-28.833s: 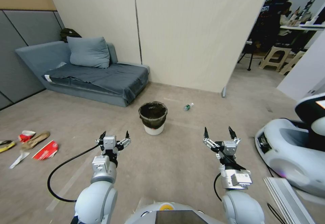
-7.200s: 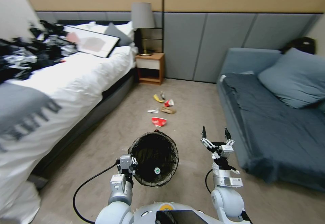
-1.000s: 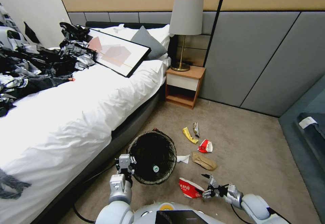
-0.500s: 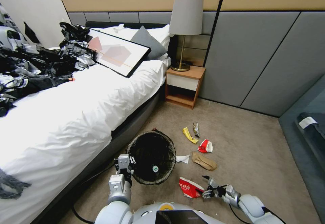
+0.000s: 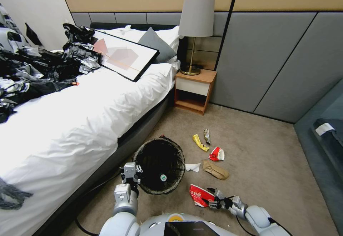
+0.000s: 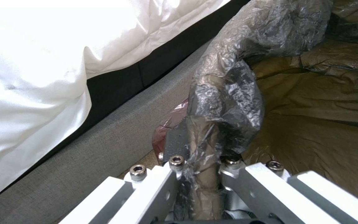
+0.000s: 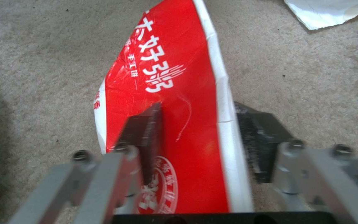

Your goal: Pick up the trash bin, then pick up the garbage from the floor and place it into the trash bin.

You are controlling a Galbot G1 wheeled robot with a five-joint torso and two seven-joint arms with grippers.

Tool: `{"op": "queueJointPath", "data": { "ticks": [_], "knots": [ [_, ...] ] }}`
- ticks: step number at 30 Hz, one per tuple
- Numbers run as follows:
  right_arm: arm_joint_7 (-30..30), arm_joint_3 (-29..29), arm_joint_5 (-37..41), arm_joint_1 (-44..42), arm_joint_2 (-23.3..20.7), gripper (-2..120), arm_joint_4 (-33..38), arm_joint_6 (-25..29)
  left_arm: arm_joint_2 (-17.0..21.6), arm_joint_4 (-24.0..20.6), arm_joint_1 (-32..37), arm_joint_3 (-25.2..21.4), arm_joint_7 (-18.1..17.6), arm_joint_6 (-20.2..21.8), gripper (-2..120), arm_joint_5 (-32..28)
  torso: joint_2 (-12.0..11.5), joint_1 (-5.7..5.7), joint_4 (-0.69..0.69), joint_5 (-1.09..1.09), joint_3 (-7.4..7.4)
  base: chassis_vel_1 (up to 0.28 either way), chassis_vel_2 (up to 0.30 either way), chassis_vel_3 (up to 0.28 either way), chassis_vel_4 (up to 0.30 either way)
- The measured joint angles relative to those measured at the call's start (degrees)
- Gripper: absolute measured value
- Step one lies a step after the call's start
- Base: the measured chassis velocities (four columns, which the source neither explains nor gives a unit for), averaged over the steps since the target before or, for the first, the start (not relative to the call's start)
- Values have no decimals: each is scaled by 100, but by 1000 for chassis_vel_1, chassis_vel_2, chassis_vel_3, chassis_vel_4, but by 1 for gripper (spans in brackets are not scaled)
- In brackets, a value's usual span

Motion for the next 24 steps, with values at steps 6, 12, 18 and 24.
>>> {"op": "queueJointPath", "data": {
  "ticks": [6, 12, 18, 24],
  "knots": [
    [-10, 56, 6, 1, 5, 10, -8, 44, 2, 1, -9, 16, 0, 0, 0, 0, 0, 0, 0, 0, 0, 0, 0, 0, 0],
    [-21, 81, 9, 1, 4, 0, -9, 79, 2, 9, -20, 21, -2, 0, 0, -4, 0, 0, 0, 1, 0, 0, 0, 0, 0],
    [-24, 106, 5, 13, 16, 0, -29, 121, 3, 13, -26, 23, -2, -1, 0, -9, 0, 0, 0, 1, 0, 0, 0, 0, 0],
    [-24, 109, 5, 28, 30, 0, -40, 137, 5, 17, -33, 24, -2, -2, 0, -13, 0, 0, 0, 0, 0, 0, 0, 0, 0]
  ]
}}
